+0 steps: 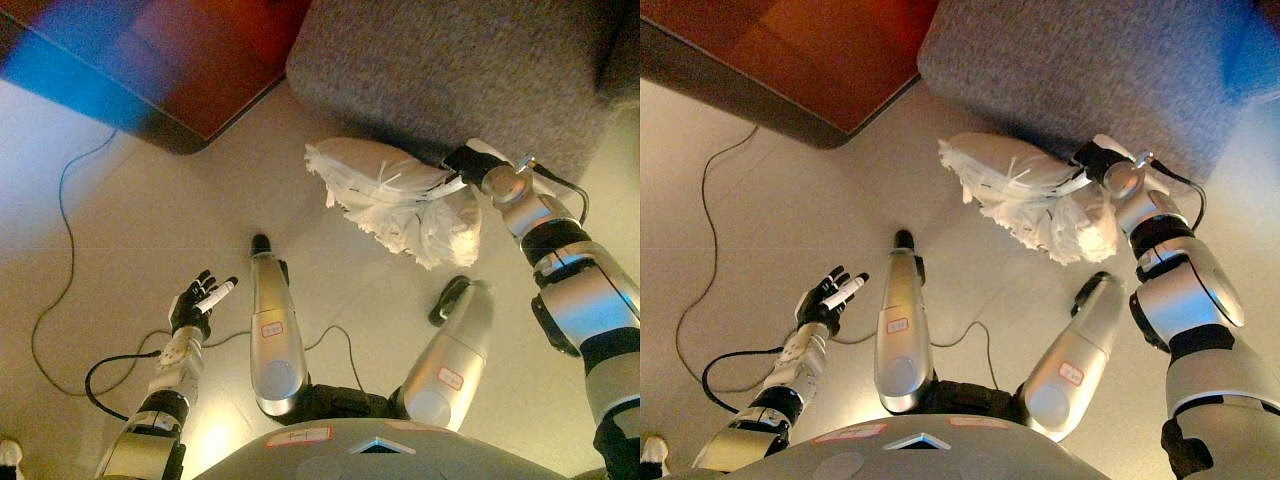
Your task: Pick up the pillow and put it on the sofa.
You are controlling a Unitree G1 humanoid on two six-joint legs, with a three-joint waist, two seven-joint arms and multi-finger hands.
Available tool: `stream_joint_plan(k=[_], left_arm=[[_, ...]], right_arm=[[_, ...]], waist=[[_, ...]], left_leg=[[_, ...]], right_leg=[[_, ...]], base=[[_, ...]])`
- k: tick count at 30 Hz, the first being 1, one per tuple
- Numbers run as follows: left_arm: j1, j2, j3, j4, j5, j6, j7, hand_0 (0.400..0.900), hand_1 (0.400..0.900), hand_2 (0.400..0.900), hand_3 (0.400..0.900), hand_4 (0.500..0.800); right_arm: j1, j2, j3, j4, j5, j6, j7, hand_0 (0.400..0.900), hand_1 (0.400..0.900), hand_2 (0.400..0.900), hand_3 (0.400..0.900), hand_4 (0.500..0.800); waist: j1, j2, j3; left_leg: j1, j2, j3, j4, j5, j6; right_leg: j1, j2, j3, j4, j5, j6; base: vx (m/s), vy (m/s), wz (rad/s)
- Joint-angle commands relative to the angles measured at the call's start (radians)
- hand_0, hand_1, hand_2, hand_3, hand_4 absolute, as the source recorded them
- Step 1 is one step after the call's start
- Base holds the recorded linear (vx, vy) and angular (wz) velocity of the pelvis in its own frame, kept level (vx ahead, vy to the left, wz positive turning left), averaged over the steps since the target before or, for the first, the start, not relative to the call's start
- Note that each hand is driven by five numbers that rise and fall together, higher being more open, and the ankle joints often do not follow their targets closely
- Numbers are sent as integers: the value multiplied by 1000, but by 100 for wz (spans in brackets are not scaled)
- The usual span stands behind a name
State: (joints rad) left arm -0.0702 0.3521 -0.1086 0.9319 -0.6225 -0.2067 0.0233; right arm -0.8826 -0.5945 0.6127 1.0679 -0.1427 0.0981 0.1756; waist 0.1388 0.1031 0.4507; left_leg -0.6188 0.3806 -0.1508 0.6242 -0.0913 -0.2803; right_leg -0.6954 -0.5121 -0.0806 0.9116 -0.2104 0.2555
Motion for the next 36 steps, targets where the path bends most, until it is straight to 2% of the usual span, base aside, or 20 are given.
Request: stream_joint_plan(k=[1, 8, 15, 21, 27, 30, 33, 34, 36], left_arm=[[-3, 87, -1, 17, 44, -28, -1, 900, 900, 900, 900, 800], [20, 76, 8, 38, 95, -19, -6, 900, 900, 900, 900, 800], [47, 76, 58, 54, 133, -9, 5, 900, 900, 900, 900, 800], [53, 79, 90, 27, 135, 16, 11, 900, 900, 900, 900, 800], [49, 61, 113, 64, 155, 14, 16, 900, 900, 900, 900, 800], [29, 71, 118, 96, 174, 28, 32, 900, 900, 900, 900, 800], [14, 97, 126, 138, 194, 40, 51, 900, 900, 900, 900, 800], [13, 99, 127, 141, 194, 41, 53, 900, 900, 900, 900, 800], [7, 113, 145, 152, 156, 37, 71, 900, 900, 900, 900, 800]], right_arm=[[14, -53, -123, -129, 10, -93, -7, 400, 400, 400, 400, 500], [121, -83, -142, -237, 29, -137, 23, 400, 400, 400, 400, 500], [239, -134, -186, -361, 42, -147, 46, 400, 400, 400, 400, 500], [307, -189, -235, -471, 41, -180, 60, 400, 400, 400, 400, 500], [259, -236, -226, -473, 96, -211, 82, 400, 400, 400, 400, 500], [207, -249, -208, -469, 149, -209, 91, 400, 400, 400, 400, 500], [137, -251, -185, -454, 219, -221, 113, 400, 400, 400, 400, 500], [132, -251, -183, -452, 223, -225, 114, 400, 400, 400, 400, 500], [69, -249, -150, -445, 264, -242, 128, 400, 400, 400, 400, 500]], waist=[[17, -36, -93], [-1, -68, -166], [-19, -95, -250], [-31, -117, -294], [-33, -138, -326], [-36, -146, -328], [-43, -146, -330], [-43, -147, -330], [-38, -150, -329]], left_leg=[[165, 32, 46, -171, 161, 33], [358, 35, 152, -359, 213, 41], [512, 24, 264, -516, 255, 44], [580, 30, 267, -519, 238, 48], [653, 41, 281, -553, 240, 51], [674, 60, 284, -552, 238, 48], [709, 106, 288, -584, 261, 37], [711, 108, 289, -587, 264, 36], [711, 132, 263, -614, 334, 33]], right_leg=[[137, -29, 31, -263, 225, 2], [372, 22, -108, -512, 296, -1], [570, 66, -224, -700, 341, 2], [656, 101, -221, -693, 292, -4], [713, 134, -222, -680, 258, -20], [694, 147, -209, -588, 215, -30], [662, 190, -197, -483, 137, -68], [661, 194, -196, -480, 133, -71], [652, 266, -181, -457, 92, -120]], base=[[155, -107, -7], [110, -102, -8], [64, -47, -3], [68, -48, 2], [39, -81, -10], [17, -203, -14], [-14, -292, -15], [-20, -321, -17], [-10, -384, -19]])
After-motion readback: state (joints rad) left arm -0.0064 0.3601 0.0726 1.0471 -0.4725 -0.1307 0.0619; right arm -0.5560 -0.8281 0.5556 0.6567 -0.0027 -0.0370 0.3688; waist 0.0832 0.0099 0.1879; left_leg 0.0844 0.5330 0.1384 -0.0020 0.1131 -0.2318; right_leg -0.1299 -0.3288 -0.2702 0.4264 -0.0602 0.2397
